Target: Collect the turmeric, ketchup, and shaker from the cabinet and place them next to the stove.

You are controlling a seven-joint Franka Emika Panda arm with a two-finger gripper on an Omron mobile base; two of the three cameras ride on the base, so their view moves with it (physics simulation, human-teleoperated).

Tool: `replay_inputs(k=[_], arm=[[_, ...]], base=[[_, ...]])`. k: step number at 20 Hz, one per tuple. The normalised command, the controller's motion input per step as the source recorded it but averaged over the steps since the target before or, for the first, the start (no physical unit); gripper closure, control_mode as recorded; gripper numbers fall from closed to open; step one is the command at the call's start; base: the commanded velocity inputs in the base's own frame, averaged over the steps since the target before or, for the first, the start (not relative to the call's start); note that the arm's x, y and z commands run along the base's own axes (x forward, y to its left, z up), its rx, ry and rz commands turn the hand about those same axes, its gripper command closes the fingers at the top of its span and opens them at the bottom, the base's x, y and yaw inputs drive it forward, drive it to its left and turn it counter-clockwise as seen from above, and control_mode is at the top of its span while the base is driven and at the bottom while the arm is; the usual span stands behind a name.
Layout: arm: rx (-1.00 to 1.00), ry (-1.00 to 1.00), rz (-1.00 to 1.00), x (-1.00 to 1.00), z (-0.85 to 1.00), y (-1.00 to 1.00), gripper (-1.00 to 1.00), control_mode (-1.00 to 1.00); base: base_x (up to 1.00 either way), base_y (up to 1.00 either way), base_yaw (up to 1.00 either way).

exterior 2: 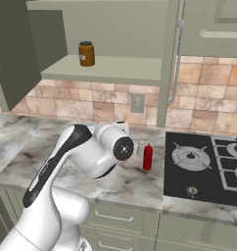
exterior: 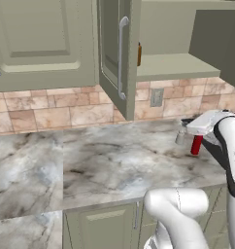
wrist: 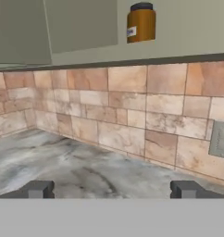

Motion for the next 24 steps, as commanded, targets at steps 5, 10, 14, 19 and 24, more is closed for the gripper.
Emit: replay_inputs(k=[5, 10, 14, 19, 24], arm=[[0.0, 0.02, -0.02, 0.0, 0.97, 0.33, -1.0, -1.0], [0.0, 0.04, -0.01, 0.0, 0.96, 0.05, -1.0, -1.0], [0.0, 0.03, -0.01, 0.0, 0.78, 0.0, -1.0, -1.0], [0.0, 0.0, 0.0, 0.0, 0.4, 0.0, -1.0, -1.0], [-0.01, 0.0, 0.0, 0.0, 0.14, 0.11, -1.0, -1.0]], base=[[0.0, 0.0, 0.0], [0.0, 0.0, 0.0], [0.0, 0.0, 0.0], [0.0, 0.0, 0.0], [0.0, 0.0, 0.0]])
